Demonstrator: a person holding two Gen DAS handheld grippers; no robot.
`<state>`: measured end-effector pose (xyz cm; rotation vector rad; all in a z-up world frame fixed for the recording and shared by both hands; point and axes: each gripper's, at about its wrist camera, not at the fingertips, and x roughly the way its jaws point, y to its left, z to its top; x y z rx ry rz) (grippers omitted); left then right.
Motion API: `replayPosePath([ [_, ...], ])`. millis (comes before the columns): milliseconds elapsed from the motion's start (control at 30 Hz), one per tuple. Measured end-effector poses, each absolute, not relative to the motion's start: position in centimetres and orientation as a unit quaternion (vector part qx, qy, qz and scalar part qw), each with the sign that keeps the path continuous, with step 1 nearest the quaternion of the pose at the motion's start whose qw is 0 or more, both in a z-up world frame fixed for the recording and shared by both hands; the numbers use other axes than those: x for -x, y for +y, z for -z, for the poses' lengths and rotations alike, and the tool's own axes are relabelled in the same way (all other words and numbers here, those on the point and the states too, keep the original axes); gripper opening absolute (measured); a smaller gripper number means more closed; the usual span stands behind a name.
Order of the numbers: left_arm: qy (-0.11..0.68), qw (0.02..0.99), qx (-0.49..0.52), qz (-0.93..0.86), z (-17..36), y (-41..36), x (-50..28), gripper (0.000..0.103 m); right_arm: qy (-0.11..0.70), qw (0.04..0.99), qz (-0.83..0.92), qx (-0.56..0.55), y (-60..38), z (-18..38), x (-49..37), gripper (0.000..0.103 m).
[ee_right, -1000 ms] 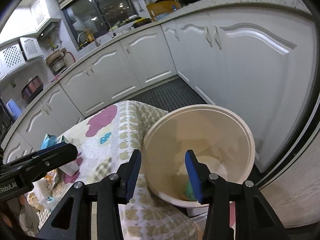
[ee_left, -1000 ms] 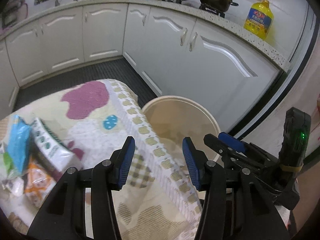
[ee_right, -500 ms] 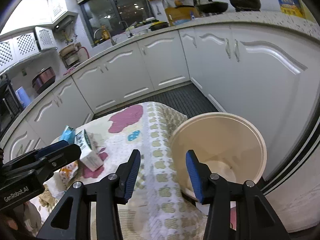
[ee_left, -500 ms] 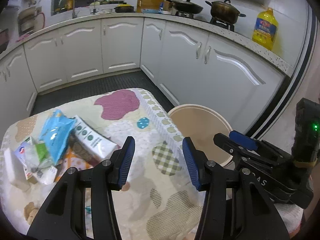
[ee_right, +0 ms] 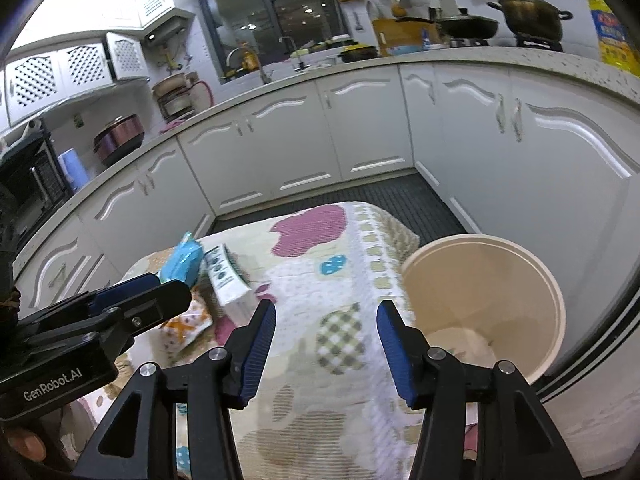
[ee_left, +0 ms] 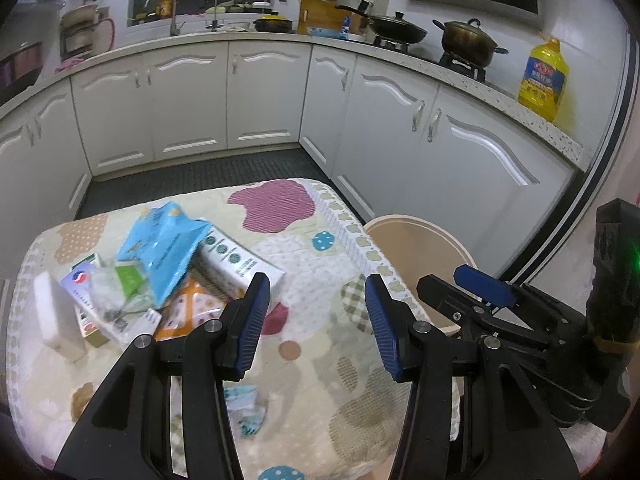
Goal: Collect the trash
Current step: 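Move both open grippers back over the table, then grasp brown crumpled paper with the left gripper while the right gripper grasps the white-green plastic bag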
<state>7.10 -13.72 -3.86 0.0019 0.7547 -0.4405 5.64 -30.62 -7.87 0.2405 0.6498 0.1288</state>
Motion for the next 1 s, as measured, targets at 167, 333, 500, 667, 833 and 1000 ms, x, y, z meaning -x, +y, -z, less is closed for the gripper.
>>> replayPosePath([
  [167,0.365,0.909,0.003,0.204,3.7,-12.0,-6.5,0.048,0.319,0.938,-0.08,-0.11,-29.0,7.7,-5.4,0.051],
  [333,0.367,0.911,0.013,0.189,3.7,-9.9,-6.0,0.048,0.321,0.937,-0.098,-0.097,-27.1,7.6,-5.2,0.051],
  [500,0.371,0.912,0.023,0.173,4.1,-7.8,-5.4,0.048,0.322,0.936,-0.115,-0.086,-25.4,7.4,-5.1,0.056],
  [667,0.376,0.912,0.033,0.16,4.3,-5.3,-4.7,0.048,0.323,0.935,-0.13,-0.074,-23.8,7.2,-4.8,0.058],
  [833,0.393,0.907,0.053,0.144,4.8,-1.5,-4.1,0.048,0.329,0.93,-0.149,-0.07,-22.2,7.4,-4.5,0.059],
  [1000,0.415,0.897,0.087,0.126,5.6,2.4,-3.8,0.048,0.344,0.92,-0.175,-0.069,-20.5,8.1,-4.5,0.059],
])
